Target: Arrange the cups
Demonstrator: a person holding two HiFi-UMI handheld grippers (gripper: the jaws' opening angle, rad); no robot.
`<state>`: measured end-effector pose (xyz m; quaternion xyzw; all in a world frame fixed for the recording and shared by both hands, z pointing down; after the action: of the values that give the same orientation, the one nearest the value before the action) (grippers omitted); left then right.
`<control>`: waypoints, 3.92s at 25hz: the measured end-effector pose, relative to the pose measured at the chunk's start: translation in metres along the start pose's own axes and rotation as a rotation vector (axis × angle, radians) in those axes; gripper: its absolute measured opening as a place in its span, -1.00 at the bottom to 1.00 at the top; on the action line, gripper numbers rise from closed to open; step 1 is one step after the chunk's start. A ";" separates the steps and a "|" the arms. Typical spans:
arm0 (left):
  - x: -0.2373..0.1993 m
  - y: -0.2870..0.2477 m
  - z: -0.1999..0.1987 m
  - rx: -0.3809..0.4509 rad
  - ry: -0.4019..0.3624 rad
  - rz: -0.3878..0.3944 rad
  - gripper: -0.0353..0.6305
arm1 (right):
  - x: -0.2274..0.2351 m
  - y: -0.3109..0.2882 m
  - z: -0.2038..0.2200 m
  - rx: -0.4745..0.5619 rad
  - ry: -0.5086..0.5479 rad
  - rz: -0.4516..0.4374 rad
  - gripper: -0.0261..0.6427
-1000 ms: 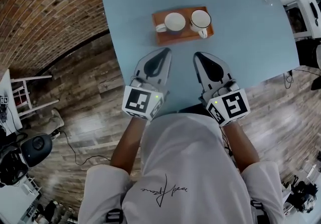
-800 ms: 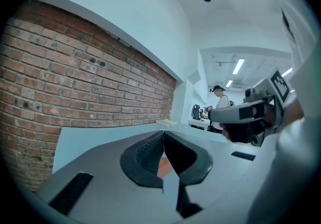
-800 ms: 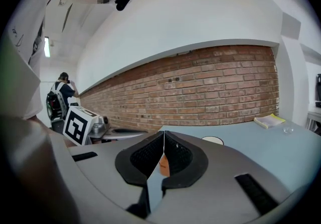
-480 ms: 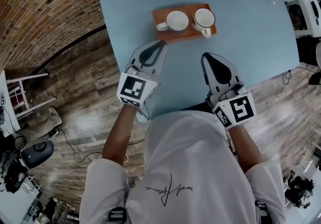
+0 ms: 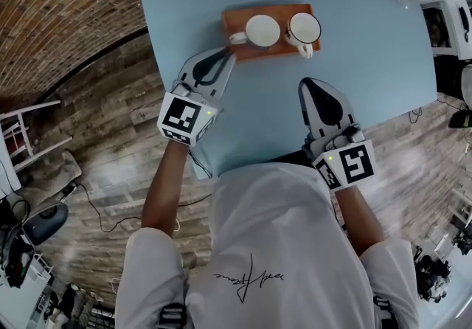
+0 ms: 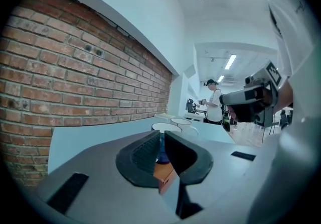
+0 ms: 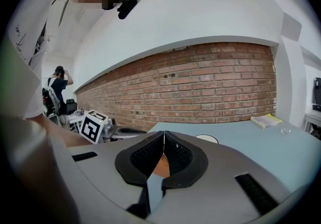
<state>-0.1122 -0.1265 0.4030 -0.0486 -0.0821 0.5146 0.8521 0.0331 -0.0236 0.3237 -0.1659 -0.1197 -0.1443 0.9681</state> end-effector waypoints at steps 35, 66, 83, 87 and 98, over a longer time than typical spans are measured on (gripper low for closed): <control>-0.013 -0.049 0.040 0.055 -0.039 0.351 -0.40 | -0.028 -0.047 0.013 -0.052 0.005 -0.025 -0.86; -0.003 -0.060 0.035 0.114 -0.061 0.351 -0.67 | -0.030 -0.079 0.022 -0.102 0.007 -0.060 -0.86; 0.002 -0.053 0.030 0.120 -0.069 0.266 -0.70 | -0.025 -0.077 0.019 -0.097 0.014 -0.058 -0.86; 0.003 -0.048 0.030 0.117 -0.056 0.232 -0.70 | -0.026 -0.075 0.018 -0.090 0.013 -0.068 -0.86; 0.007 -0.038 0.020 0.112 -0.014 0.124 -0.70 | -0.024 -0.065 0.013 -0.071 0.015 -0.106 -0.86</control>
<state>-0.0800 -0.1376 0.4293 -0.0023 -0.0560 0.5707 0.8192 -0.0125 -0.0715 0.3477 -0.1925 -0.1159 -0.2005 0.9536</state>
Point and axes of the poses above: the fingertips, and each gripper's own axes: y backward along the fingers, x to its right, z out of its underside, the point moved 4 cm from there along y, backward along the fingers, and after that the axes turned 14 degrees about -y, right-handed, at the moved point
